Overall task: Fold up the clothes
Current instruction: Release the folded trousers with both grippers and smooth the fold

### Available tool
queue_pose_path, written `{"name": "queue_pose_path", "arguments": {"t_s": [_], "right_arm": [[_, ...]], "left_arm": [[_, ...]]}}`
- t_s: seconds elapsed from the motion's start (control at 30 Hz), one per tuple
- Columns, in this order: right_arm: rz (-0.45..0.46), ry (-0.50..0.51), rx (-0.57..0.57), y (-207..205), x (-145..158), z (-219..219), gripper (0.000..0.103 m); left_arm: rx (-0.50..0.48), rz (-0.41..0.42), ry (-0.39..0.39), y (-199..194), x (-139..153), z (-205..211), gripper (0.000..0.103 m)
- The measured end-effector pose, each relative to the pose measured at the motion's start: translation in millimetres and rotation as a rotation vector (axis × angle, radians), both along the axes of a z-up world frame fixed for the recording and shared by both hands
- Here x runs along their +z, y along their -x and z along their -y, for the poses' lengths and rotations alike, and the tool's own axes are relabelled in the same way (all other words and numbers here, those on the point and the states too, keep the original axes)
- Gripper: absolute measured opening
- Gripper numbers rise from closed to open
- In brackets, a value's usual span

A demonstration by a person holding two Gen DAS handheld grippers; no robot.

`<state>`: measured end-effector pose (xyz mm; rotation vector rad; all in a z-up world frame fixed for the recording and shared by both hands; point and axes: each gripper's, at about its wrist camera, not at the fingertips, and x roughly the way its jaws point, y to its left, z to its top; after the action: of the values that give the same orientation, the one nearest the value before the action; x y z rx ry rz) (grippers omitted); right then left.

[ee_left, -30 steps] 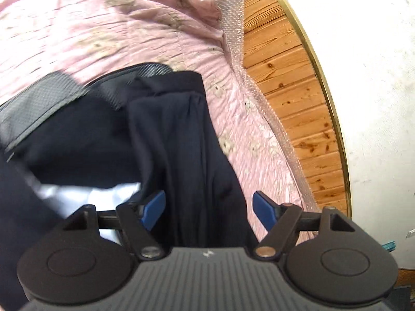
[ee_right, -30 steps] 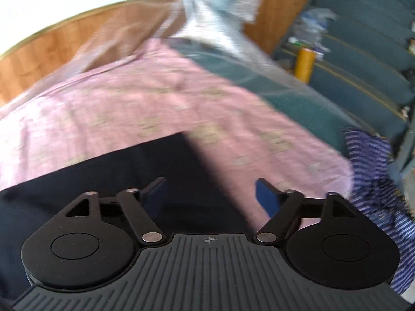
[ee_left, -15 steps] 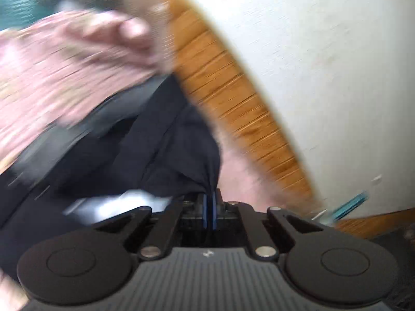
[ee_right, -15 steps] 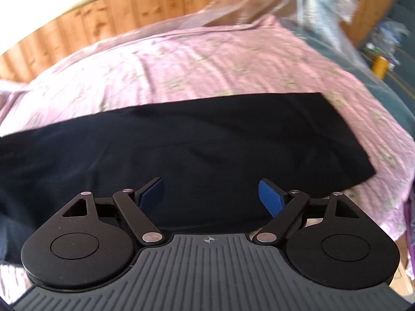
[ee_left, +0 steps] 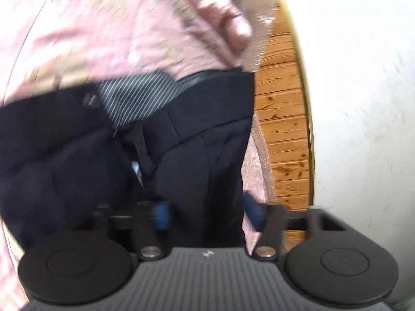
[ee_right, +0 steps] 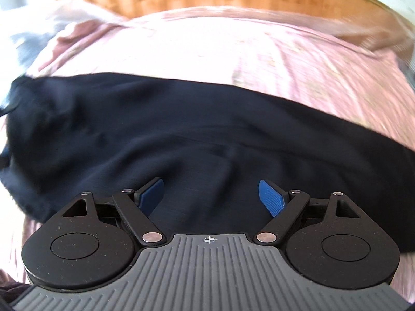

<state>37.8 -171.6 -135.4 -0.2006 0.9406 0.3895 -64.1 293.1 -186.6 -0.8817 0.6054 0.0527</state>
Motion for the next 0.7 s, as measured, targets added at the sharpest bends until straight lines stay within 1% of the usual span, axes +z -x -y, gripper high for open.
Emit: {"name": "queue_pose_path", "arguments": {"t_s": [0.03,0.07,0.1,0.13,0.17,0.23,0.27,0.3,0.33,0.37,0.4,0.47,0.5,0.57,0.6,0.67,0.7], "right_arm": [[0.0,0.006,0.029,1,0,-9,0.084],[-0.001,0.01,0.052,3,1,-16,0.084],[-0.007,0.012,0.063,5,0,-20,0.084],[-0.022,0.009,0.056,5,-3,-21,0.086],[-0.037,0.006,0.05,5,-6,-21,0.087],[-0.071,0.002,0.032,6,-12,-22,0.087],[-0.097,0.001,0.016,5,-16,-22,0.087],[-0.116,0.002,0.002,5,-20,-21,0.087],[-0.122,0.005,-0.002,6,-21,-22,0.087],[-0.124,0.009,0.001,7,-22,-22,0.087],[-0.126,0.014,0.005,8,-23,-23,0.087],[-0.128,0.021,0.014,8,-23,-23,0.087],[-0.128,0.023,0.018,9,-23,-23,0.087],[-0.127,0.025,0.02,9,-23,-25,0.087],[-0.129,0.024,0.019,10,-23,-25,0.087],[-0.134,0.023,0.015,10,-23,-22,0.087],[-0.138,0.023,0.013,9,-24,-19,0.087]], "left_arm": [[-0.005,0.021,-0.059,2,9,2,0.012],[-0.01,0.042,-0.118,4,17,4,0.016],[-0.015,0.063,-0.177,7,26,6,0.019],[-0.02,0.084,-0.235,9,35,7,0.025],[0.004,0.039,-0.151,13,19,0,0.04],[0.069,-0.079,0.057,21,-23,-20,0.05],[0.113,-0.119,0.193,25,-44,-31,0.052],[0.147,-0.119,0.318,30,-61,-40,0.054],[0.173,-0.11,0.388,33,-70,-45,0.063],[0.2,-0.1,0.452,37,-79,-50,0.068],[0.226,-0.09,0.516,40,-87,-55,0.069],[0.24,-0.044,0.63,33,-92,-62,0.079],[0.24,-0.015,0.688,34,-93,-64,0.08],[0.23,0.011,0.773,29,-96,-59,0.088],[0.224,0.023,0.814,26,-98,-57,0.088],[0.219,0.033,0.86,12,-104,-51,0.091],[0.227,0.031,0.837,6,-106,-51,0.091]]}}
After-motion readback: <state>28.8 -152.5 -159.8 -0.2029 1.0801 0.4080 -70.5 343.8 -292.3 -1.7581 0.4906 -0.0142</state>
